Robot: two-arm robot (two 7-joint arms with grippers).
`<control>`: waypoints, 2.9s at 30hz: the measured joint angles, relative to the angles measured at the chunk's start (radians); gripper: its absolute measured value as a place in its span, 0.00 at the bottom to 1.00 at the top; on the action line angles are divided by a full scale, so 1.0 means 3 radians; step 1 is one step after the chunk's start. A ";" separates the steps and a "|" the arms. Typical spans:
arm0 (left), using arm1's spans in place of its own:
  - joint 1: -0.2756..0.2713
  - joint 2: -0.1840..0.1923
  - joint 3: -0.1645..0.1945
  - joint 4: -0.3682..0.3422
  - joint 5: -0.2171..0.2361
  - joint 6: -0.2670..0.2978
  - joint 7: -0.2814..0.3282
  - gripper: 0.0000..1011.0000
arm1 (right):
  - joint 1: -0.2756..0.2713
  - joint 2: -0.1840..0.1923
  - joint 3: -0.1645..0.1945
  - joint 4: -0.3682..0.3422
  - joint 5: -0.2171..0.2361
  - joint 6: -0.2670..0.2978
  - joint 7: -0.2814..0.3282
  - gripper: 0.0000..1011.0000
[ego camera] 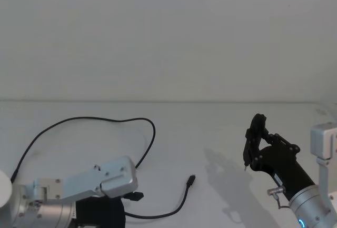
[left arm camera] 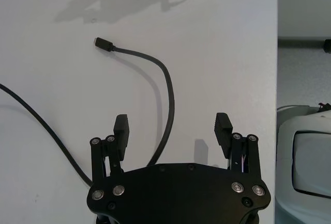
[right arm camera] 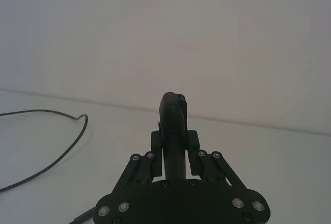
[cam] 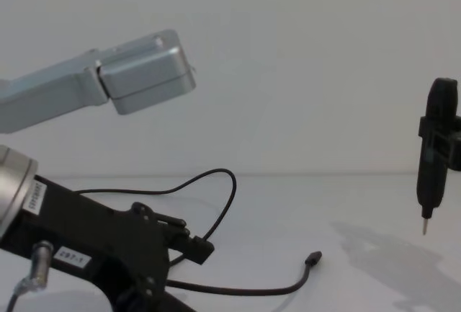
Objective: Pick up the data cable with the one hand.
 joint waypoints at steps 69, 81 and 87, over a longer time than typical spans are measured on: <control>-0.0199 -0.0366 0.0228 0.0355 0.0020 0.0222 0.0188 0.05 | 0.0000 0.0000 0.0000 0.0000 0.0000 0.0000 0.0000 0.28; -0.0279 -0.0408 0.0333 0.0388 0.0091 0.0036 0.0064 0.05 | 0.0012 0.0046 0.0059 -0.0005 0.0065 -0.0029 0.0123 0.28; -0.0356 -0.0417 0.0409 0.0425 0.0110 -0.0136 -0.0092 0.05 | 0.0023 0.0148 0.0158 -0.0023 0.0252 -0.0052 0.0364 0.28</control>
